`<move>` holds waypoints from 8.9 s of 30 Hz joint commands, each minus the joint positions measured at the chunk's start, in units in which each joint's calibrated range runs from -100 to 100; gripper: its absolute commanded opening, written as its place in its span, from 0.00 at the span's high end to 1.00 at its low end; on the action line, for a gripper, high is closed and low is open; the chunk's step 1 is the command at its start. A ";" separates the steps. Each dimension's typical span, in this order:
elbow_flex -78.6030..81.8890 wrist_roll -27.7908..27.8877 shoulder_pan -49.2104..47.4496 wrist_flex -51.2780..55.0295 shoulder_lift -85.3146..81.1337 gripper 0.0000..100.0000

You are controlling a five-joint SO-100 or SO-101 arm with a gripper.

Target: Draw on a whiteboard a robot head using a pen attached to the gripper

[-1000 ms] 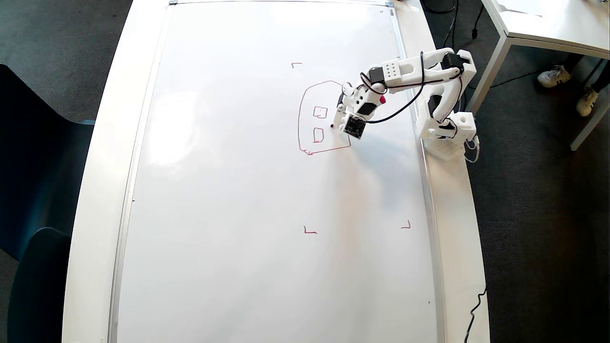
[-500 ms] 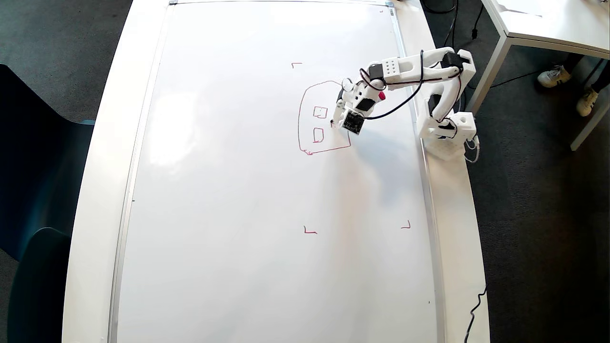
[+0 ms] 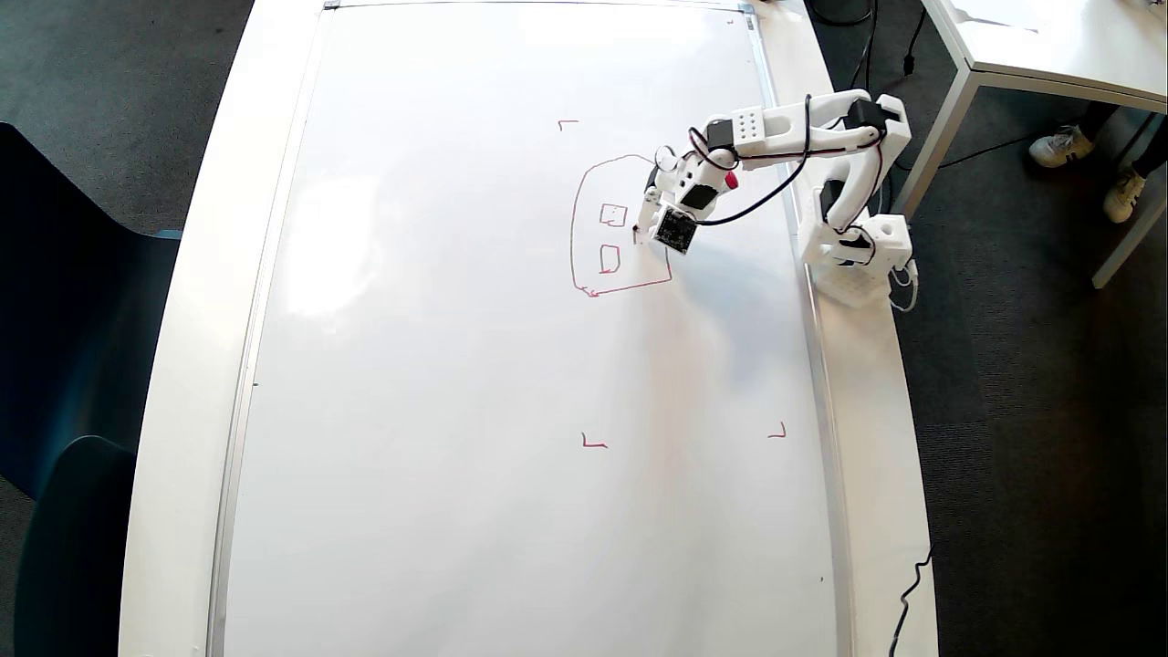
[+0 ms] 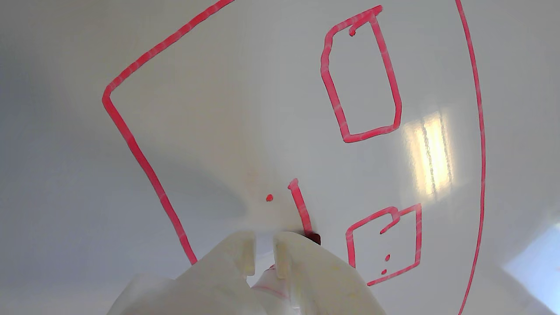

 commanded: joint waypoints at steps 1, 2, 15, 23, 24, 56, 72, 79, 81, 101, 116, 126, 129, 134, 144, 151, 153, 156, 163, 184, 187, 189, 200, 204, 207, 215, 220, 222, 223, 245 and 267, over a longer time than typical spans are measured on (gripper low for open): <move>1.09 0.65 0.96 1.64 -2.17 0.99; 2.54 0.65 1.04 1.55 -3.93 0.99; 5.90 0.65 0.59 1.64 -6.61 0.99; 8.08 0.28 -2.50 1.20 -9.21 0.99; 8.44 0.28 -2.79 1.20 -9.55 0.99; 0.27 -0.31 -4.41 0.68 -2.50 0.99; -3.81 -0.04 -2.06 0.33 2.11 0.99; -4.17 -0.31 -2.57 0.68 0.68 0.99; -4.27 -0.36 -3.16 0.77 -1.67 0.99; -26.24 -0.36 -2.79 8.33 2.02 0.99; -42.40 0.01 -1.69 6.50 23.74 0.99; -43.21 0.01 -1.69 6.33 27.18 0.99; -43.39 0.01 -1.69 6.24 28.02 0.99; -43.12 -0.04 -1.69 5.81 29.45 0.99; -44.12 0.01 -1.62 4.42 30.62 0.99; -44.48 -0.04 -1.76 4.33 30.70 0.99; -45.03 -0.04 -1.91 4.33 30.79 0.99; -46.66 0.01 -1.91 4.33 32.55 0.99; -47.93 0.01 -1.84 4.42 33.39 0.99; -48.02 -0.26 -4.93 4.24 33.47 0.99; -48.75 -0.26 -4.93 4.24 33.64 0.99; -49.20 -0.15 -4.93 3.98 33.72 0.99; -51.84 -0.04 -4.34 2.16 36.07 0.99; -52.74 0.01 -3.83 2.07 36.57 0.99; -52.74 0.01 -2.94 1.98 36.57 0.99; -52.74 0.87 -0.58 1.98 36.57 0.99; -52.65 0.98 0.59 1.98 36.57 0.99; -52.65 1.03 0.67 1.98 36.57 0.99; -52.65 1.03 0.82 1.98 36.57 0.99; -42.76 1.73 1.26 1.98 30.62 0.99; -41.49 0.49 -3.38 1.98 29.87 0.99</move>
